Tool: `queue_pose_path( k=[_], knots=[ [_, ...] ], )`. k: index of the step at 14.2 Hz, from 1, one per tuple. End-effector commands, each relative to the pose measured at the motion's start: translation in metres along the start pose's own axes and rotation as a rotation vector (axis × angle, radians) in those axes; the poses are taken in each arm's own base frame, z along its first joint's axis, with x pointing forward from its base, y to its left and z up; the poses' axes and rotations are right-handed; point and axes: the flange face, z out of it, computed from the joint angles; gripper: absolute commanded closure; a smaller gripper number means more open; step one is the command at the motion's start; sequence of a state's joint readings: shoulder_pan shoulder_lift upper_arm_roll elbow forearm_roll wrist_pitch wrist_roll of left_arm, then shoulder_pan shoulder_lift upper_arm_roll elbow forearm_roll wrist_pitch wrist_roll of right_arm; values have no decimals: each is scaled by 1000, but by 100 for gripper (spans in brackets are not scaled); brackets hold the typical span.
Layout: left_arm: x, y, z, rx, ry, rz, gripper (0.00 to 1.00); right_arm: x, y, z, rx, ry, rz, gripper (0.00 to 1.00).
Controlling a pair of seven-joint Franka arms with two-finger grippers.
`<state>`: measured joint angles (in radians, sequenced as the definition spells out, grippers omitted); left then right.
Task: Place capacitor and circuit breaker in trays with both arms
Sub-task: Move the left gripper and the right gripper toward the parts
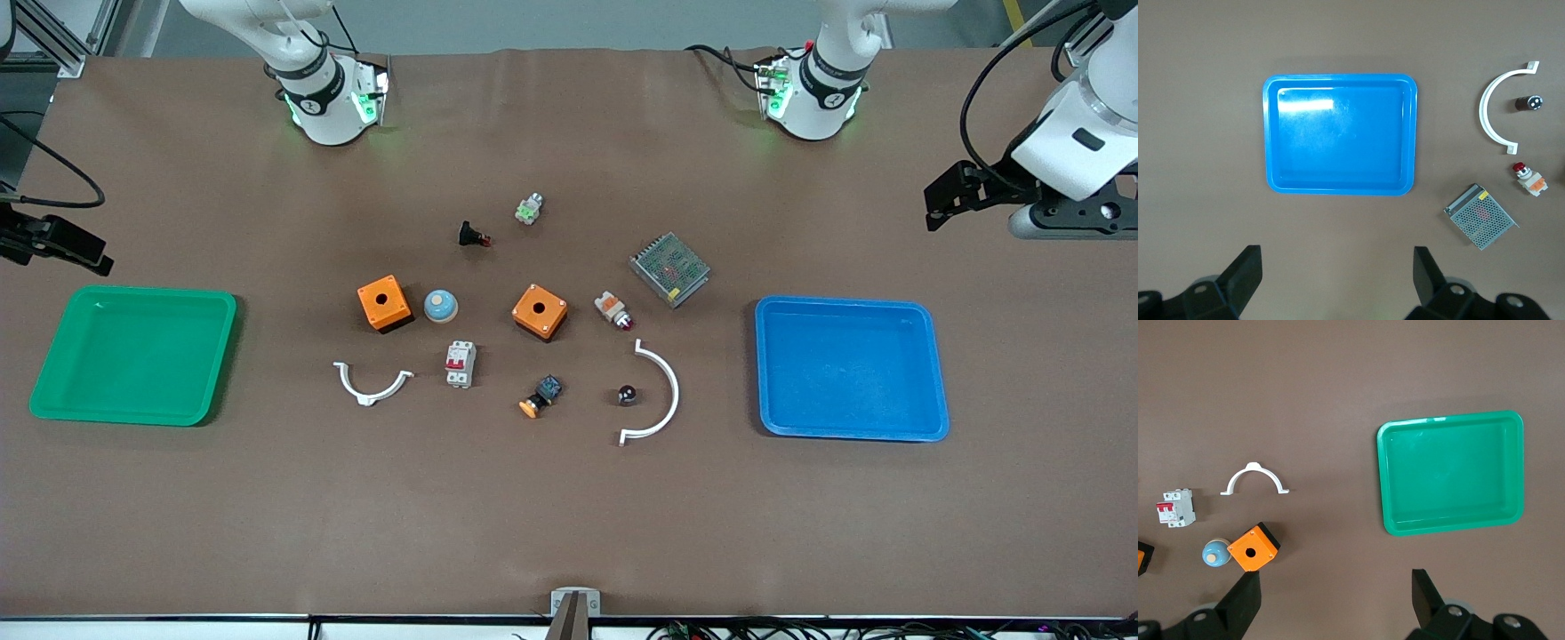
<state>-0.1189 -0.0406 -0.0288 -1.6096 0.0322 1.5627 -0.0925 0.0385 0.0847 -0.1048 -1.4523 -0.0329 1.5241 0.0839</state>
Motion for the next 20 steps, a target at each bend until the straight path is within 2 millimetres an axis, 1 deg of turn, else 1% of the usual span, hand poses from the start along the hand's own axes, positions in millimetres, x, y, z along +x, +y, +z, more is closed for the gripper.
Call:
queue_pose_path(
  k=[1,3,4,5,6,7,8,9,10,11,13,14,15,16,17,18,19,20],
  knots=[
    [0,-3,-4,-1,-15,9,0,-4,-2,-3,56,-9,17,0],
    [1,-6,-5,13,-13,4,0,-4,-4,-3,57,-11,14,0],
    [4,-3,-6,43,-7,13,0,-4,-4,-3,57,-11,14,0],
    [18,5,7,65,-23,26,0,-4,-3,-3,57,-11,16,0],
    [25,12,18,64,-41,27,0,-4,-5,-2,57,-11,13,0],
    [32,33,35,65,-63,61,0,-4,-7,-2,57,-11,8,0],
    [46,46,55,61,-82,71,0,-4,-12,-2,57,-11,2,0],
    [63,62,66,55,-68,83,0,-3,-14,-1,57,-5,-2,0],
    [78,84,84,53,-65,82,0,-2,-24,0,58,-4,-19,0],
    [91,104,100,49,-51,54,0,-3,-44,1,51,-2,-55,0],
    [112,144,137,31,-20,-13,0,4,-88,16,41,10,-122,0],
    [119,168,157,20,4,-41,0,9,-101,26,36,9,-138,0],
    [126,192,174,4,38,-69,0,7,-116,31,32,1,-161,0],
    [131,207,191,-8,54,-95,0,13,-121,46,34,-23,-162,0],
    [135,225,209,-23,69,-110,0,19,-129,64,35,-54,-166,0],
    [136,245,228,-32,74,-124,0,21,-151,81,29,-70,-199,0],
    [139,259,246,-44,82,-160,0,18,-186,99,18,-84,-250,0],
    [138,276,263,-56,92,-178,0,14,-212,115,10,-95,-285,0]
  ],
)
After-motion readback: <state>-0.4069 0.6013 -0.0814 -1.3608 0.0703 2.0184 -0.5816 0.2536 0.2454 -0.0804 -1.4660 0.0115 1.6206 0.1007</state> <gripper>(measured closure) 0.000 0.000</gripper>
